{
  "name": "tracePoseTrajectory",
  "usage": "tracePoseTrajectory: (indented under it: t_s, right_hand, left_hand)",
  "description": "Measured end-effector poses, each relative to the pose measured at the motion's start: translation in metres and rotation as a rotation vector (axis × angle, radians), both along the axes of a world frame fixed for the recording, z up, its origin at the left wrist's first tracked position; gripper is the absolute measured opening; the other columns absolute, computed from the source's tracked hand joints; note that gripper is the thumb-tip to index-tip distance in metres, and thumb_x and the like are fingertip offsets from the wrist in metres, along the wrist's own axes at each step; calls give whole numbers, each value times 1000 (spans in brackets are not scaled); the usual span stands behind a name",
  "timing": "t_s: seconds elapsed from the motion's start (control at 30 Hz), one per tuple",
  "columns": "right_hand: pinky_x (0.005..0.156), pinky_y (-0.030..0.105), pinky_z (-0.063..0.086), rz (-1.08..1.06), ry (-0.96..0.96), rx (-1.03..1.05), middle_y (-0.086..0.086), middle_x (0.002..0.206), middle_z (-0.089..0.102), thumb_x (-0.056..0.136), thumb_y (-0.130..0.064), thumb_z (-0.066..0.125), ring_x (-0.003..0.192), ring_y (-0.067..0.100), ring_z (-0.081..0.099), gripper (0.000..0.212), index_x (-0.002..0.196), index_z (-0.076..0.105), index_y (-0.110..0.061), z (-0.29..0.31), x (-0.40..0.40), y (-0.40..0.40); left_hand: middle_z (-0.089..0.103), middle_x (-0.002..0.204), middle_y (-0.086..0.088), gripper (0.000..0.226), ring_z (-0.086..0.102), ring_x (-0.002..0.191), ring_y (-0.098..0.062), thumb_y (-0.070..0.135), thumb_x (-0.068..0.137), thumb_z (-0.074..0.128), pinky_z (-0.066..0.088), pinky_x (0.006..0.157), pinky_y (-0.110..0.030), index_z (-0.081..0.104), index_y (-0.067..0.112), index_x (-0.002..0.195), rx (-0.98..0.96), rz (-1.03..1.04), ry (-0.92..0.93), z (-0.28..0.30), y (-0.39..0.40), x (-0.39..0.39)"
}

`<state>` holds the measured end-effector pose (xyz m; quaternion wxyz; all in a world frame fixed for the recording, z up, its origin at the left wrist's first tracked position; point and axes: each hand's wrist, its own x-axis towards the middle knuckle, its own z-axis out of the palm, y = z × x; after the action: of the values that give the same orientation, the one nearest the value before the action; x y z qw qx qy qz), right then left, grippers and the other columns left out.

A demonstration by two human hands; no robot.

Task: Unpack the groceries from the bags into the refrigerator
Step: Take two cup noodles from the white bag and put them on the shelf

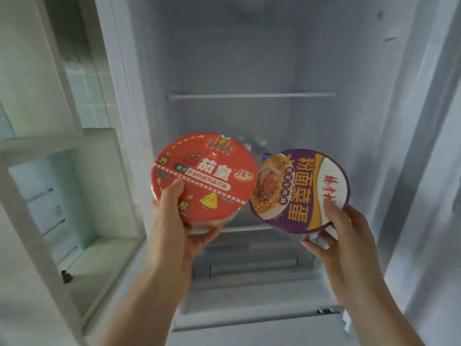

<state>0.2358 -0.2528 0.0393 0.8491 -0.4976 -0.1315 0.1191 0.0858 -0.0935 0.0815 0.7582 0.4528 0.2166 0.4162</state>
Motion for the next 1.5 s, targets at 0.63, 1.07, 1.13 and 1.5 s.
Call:
tracePoseTrajectory:
  t_s: [0.63,1.07,1.13,1.5]
  right_hand:
    - [78,51,57,-54,-221,139,3,113,69,79,-47,69,103,22,67,57,127,53,-22,138,94,81]
    - [69,55,57,70,-194,3,6,94,71,87,-57,57,77,23,71,44,112,61,-21,218,143,126]
    - [67,55,57,96,-215,-81,8,92,73,87,-64,50,81,27,71,51,113,60,-21,224,150,126]
    - [65,26,43,-87,-633,-703,6,90,65,92,-68,17,86,22,63,69,102,60,-16,221,151,128]
  left_hand:
    - [43,137,-5,66,61,106,-28,71,73,38,60,61,-41,34,45,133,297,159,-37,122,96,127]
    - [44,135,-13,110,55,114,-33,87,45,21,54,86,-53,42,24,133,348,297,85,170,154,183]
    - [42,135,-14,112,55,114,-36,87,45,21,56,81,-55,39,23,135,390,308,119,173,158,180]
    - [55,121,-14,99,67,91,-38,93,51,27,59,58,-43,38,27,123,635,337,276,158,174,171]
